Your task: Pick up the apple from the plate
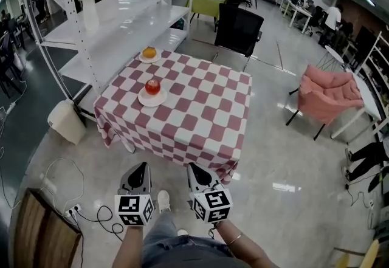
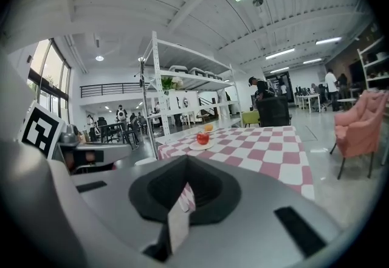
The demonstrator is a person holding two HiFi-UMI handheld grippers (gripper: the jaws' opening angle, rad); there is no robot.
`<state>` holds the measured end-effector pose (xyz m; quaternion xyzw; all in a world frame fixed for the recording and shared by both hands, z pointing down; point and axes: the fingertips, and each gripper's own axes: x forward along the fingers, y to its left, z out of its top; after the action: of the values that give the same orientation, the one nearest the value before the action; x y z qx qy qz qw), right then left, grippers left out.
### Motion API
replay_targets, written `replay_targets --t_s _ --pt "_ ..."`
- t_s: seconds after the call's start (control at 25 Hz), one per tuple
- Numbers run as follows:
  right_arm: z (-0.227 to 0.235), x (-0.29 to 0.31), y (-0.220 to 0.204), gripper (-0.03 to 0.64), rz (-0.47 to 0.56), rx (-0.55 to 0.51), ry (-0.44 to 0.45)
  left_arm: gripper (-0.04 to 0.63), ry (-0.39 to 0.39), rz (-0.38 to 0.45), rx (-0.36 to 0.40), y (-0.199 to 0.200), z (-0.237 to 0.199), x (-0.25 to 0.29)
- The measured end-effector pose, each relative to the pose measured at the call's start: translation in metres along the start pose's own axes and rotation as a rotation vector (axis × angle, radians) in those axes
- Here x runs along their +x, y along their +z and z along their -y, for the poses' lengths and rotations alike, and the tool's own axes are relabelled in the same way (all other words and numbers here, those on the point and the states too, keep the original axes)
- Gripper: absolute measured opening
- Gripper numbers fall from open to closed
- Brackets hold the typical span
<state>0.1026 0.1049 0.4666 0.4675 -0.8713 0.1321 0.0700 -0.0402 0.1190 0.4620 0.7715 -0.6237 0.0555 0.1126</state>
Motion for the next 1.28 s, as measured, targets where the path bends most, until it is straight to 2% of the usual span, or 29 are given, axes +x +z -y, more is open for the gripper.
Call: replay_targets --t_s 0.56,1.28 --pt "0.018 0.117 0.011 0.011 -0.048 0.024 -0.022 0.017 -0.019 -0.052 -0.008 0.009 -0.070 0.096" --pt "0.035 0.222 0.045 0.010 -0.060 0.018 -0.087 0.017 -0.109 -0.075 -0.021 0.037 -0.129 0.198"
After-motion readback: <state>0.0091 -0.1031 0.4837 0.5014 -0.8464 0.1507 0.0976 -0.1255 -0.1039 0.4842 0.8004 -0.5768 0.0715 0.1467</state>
